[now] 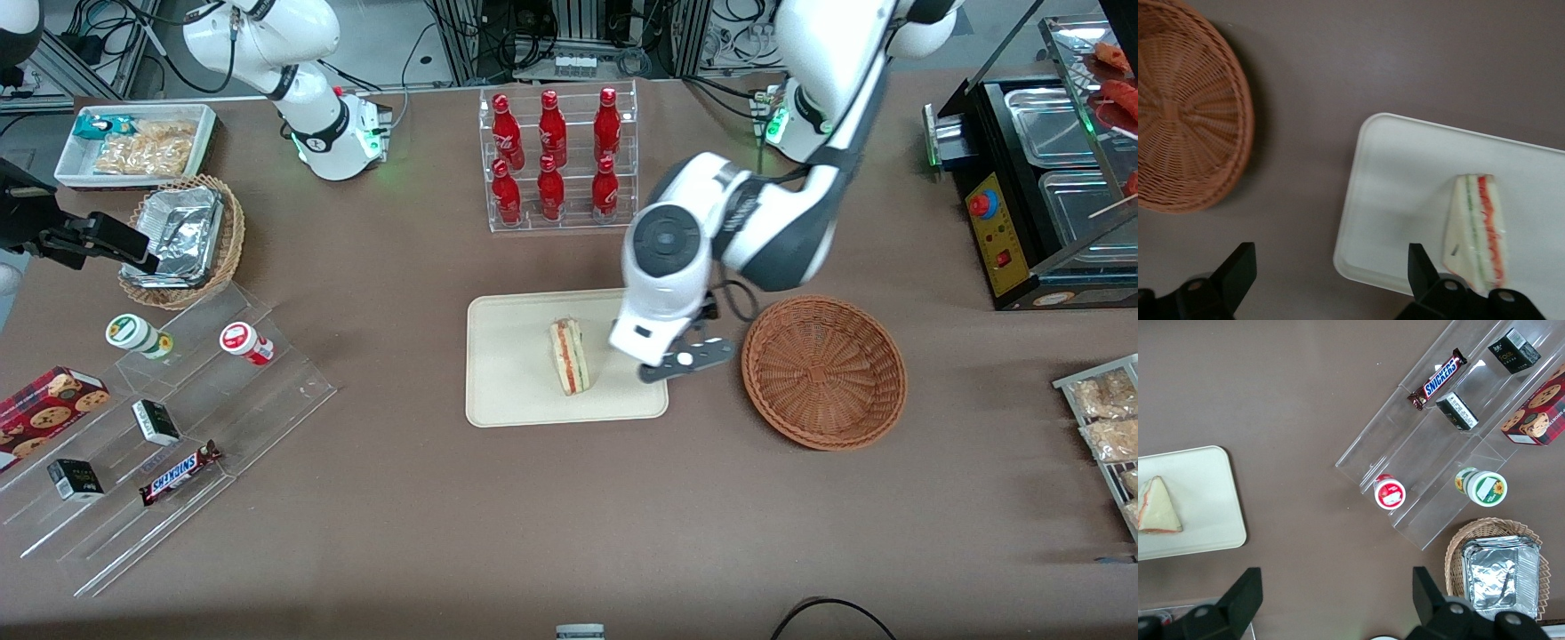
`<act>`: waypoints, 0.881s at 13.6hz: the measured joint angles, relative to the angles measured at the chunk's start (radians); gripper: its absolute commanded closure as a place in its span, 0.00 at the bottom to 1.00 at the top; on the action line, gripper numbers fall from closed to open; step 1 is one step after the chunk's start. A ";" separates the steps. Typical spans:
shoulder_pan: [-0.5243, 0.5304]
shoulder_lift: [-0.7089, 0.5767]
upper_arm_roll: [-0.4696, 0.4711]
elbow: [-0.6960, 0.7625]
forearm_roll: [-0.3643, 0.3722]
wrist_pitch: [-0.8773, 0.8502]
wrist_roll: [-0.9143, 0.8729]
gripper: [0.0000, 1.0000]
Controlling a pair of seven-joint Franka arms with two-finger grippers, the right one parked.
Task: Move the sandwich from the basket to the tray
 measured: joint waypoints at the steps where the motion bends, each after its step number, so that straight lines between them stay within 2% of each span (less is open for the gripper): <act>1: 0.031 -0.038 0.001 -0.044 0.000 0.000 0.053 0.00; 5: 0.144 -0.172 0.002 -0.185 -0.002 -0.031 0.273 0.00; 12: 0.354 -0.356 -0.002 -0.211 -0.002 -0.248 0.645 0.00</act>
